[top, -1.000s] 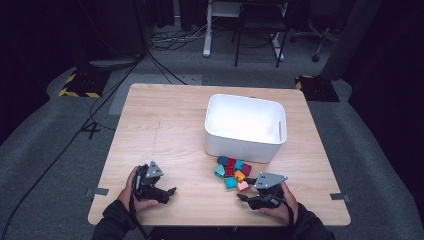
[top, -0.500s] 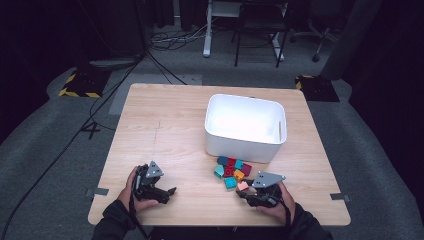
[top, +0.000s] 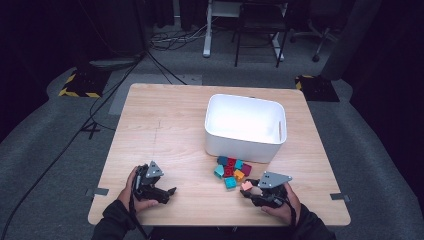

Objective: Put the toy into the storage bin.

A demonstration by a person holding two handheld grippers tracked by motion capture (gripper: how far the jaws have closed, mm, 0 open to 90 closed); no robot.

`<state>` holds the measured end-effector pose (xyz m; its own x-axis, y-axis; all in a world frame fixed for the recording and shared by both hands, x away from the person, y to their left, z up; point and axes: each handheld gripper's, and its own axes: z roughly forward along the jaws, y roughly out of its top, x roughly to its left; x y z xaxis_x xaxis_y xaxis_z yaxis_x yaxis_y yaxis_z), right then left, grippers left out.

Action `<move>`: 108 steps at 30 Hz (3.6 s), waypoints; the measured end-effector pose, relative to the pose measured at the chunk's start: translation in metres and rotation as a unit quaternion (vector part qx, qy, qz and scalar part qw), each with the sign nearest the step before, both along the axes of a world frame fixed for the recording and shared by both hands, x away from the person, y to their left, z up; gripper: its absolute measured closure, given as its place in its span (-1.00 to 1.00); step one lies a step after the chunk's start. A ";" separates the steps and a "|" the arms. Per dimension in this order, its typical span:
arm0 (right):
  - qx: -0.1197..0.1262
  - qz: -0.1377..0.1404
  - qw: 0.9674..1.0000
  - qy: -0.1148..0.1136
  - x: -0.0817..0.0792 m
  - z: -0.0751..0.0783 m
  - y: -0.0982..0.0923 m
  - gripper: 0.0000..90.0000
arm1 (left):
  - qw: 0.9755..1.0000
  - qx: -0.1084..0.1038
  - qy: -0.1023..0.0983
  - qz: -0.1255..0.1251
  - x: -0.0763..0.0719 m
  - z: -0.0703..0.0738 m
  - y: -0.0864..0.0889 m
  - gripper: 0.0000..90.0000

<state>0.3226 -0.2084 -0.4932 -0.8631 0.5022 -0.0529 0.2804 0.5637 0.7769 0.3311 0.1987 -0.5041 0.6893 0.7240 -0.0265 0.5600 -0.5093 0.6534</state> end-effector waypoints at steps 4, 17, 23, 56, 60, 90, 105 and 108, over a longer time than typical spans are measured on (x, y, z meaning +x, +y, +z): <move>0.001 -0.003 1.000 -0.006 0.001 0.006 -0.008 0.21 | 1.000 0.000 0.000 0.000 0.000 0.000 0.000 -0.99; 0.018 -0.016 0.999 -0.030 0.002 0.029 -0.023 0.22 | 1.000 0.000 0.000 0.000 0.000 0.000 0.000 -0.99; 0.040 -0.031 0.998 -0.033 0.004 0.043 -0.032 0.22 | 1.000 0.000 0.000 0.000 0.000 0.000 0.000 -0.99; 0.055 -0.058 0.992 -0.100 0.014 0.122 -0.053 0.22 | 1.000 0.000 0.000 0.000 0.000 0.000 0.000 -0.99; 0.058 -0.065 0.991 -0.106 0.018 0.135 -0.053 0.22 | 1.000 0.000 0.000 0.000 0.000 0.000 0.000 -0.99; 0.047 -0.097 0.990 -0.095 0.063 0.158 -0.042 0.22 | 1.000 0.001 -0.001 -0.001 0.000 0.000 0.000 -0.99; 0.035 -0.115 0.989 -0.085 0.091 0.150 -0.035 0.22 | 1.000 0.003 -0.003 0.000 0.000 0.000 0.000 -0.99; 0.033 -0.119 0.989 -0.078 0.096 0.148 -0.033 0.22 | 1.000 0.003 -0.003 0.000 0.000 0.000 0.000 -0.99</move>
<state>0.4187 -0.2409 -0.3453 -0.7035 0.6975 -0.1365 0.2736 0.4431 0.8537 0.3311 0.1991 -0.5038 0.6899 0.7236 -0.0179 0.5557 -0.5136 0.6537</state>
